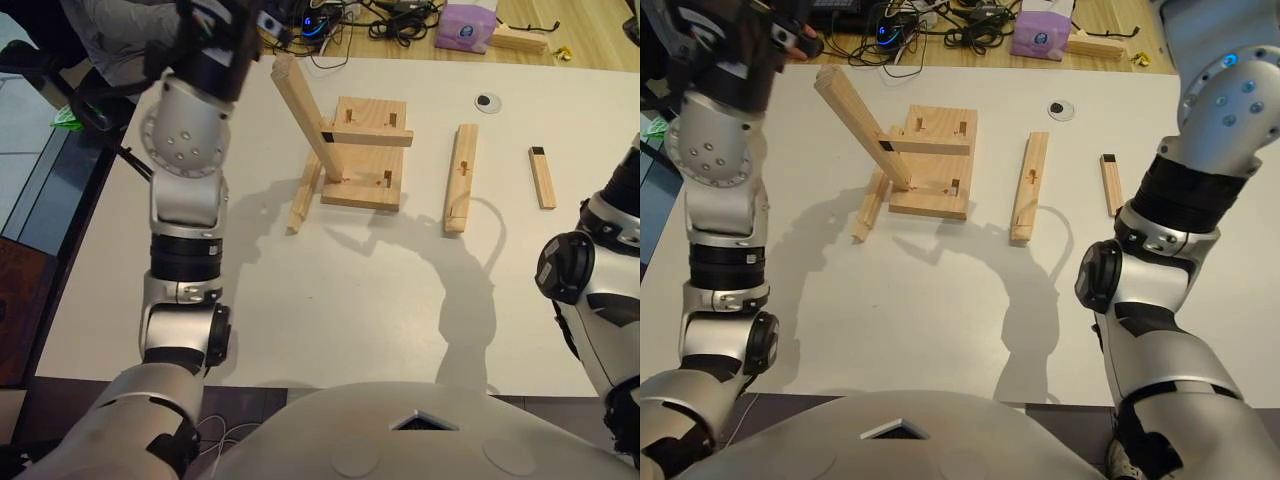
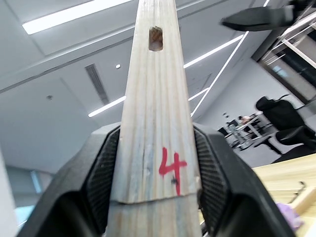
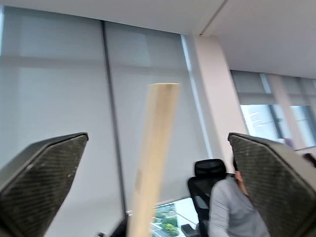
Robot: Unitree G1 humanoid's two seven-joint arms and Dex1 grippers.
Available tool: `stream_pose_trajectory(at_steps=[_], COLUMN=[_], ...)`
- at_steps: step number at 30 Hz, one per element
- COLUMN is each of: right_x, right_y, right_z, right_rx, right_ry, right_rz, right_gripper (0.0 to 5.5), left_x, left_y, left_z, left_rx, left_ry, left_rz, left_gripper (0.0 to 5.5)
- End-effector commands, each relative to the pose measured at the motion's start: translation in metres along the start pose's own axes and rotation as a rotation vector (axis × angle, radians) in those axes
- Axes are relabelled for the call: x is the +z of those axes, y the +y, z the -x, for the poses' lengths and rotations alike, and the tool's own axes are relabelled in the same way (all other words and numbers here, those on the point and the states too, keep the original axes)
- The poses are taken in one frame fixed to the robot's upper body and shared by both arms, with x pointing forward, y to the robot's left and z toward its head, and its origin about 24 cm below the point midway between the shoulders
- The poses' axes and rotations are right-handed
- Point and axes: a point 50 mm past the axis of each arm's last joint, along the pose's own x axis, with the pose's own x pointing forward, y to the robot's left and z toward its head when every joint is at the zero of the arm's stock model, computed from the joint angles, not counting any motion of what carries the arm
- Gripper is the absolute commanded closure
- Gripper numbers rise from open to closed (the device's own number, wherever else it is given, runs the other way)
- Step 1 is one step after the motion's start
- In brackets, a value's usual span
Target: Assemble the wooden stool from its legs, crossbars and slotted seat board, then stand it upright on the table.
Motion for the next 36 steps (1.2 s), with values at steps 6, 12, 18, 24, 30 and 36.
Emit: stream_pose_trajectory(at_steps=[6,12,18,24,30,36], right_x=[-0.005,-0.005,-0.004,-0.009,-0.004,0.012], right_y=[0.015,0.025,0.025,0.029,0.027,0.027], right_z=[0.000,0.009,0.017,0.021,0.023,0.028], right_rx=[0.053,0.108,0.093,0.107,0.076,0.018], right_ry=[-0.017,0.001,-0.002,0.013,-0.040,-0.156], right_rz=[-0.056,-0.093,-0.091,-0.079,-0.048,0.011], right_gripper=[0.51,1.65,2.70,3.84,4.24,4.32], left_x=[0.010,0.003,-0.002,-0.002,0.012,0.022], left_y=[-0.022,-0.018,-0.012,-0.010,-0.009,0.003], left_z=[0.007,0.012,0.013,0.011,-0.001,-0.015], left_rx=[-0.119,-0.160,-0.162,-0.162,-0.152,-0.064], left_ry=[-0.067,-0.061,-0.057,-0.066,-0.137,-0.170], left_rz=[-0.016,-0.073,-0.092,-0.105,-0.124,-0.154], left_gripper=[3.47,3.47,3.47,3.47,3.47,3.47])
